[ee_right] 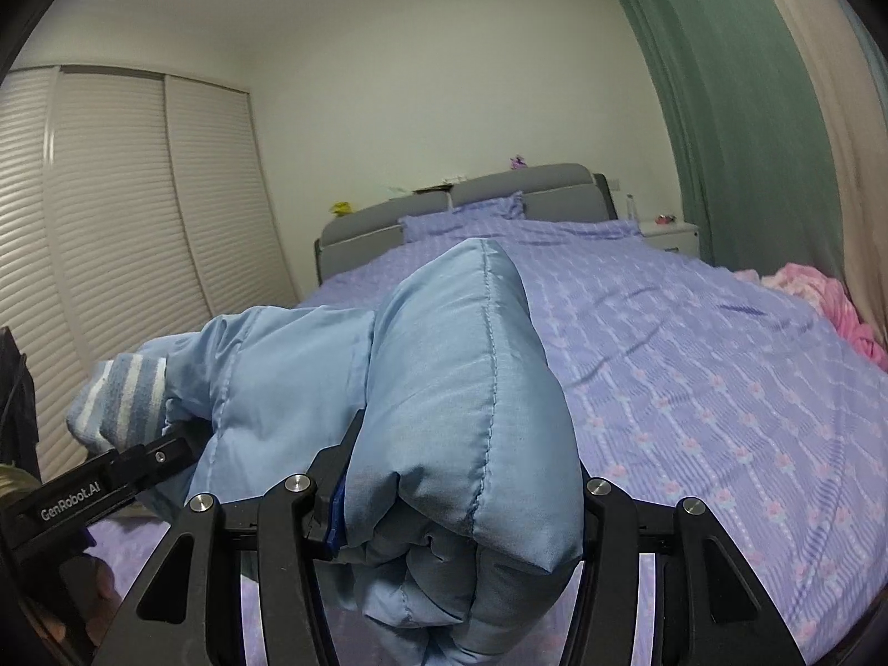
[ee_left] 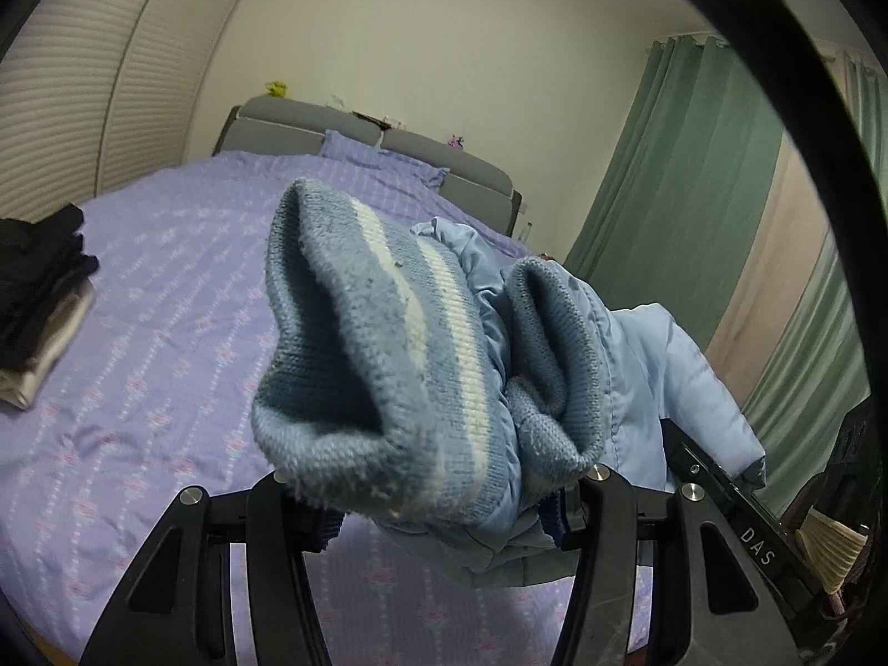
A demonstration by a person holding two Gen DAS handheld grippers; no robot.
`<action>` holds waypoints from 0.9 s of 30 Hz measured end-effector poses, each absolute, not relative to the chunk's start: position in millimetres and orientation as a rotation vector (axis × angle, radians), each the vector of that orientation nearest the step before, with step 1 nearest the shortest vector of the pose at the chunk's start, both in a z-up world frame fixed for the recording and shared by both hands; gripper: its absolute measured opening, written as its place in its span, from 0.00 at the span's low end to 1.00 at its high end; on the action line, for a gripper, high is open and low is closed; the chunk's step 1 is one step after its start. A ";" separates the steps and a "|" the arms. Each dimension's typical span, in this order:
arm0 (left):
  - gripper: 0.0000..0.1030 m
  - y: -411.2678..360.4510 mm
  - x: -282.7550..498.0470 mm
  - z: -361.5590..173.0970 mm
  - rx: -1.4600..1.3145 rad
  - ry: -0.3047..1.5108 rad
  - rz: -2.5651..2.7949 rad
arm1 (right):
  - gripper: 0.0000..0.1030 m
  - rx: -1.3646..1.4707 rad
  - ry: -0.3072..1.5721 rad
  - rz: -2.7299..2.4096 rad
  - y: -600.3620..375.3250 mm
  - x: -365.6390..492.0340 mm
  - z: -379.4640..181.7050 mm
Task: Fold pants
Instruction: 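Carry the folded pants bundle with the right tool toward the dark clothes stack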
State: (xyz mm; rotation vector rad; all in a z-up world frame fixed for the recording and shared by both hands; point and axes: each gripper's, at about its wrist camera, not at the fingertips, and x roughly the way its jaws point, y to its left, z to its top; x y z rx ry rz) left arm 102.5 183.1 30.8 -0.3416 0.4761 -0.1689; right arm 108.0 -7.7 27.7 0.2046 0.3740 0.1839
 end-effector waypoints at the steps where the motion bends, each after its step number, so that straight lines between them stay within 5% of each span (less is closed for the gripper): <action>1: 0.52 186.4 100.2 32.2 -0.338 0.472 -0.163 | 0.51 0.201 0.372 0.191 -4.0 107.9 28.2; 27: 0.52 387.6 40.1 33.4 -0.387 0.409 0.131 | 0.51 0.124 0.387 0.500 139.1 133.5 42.7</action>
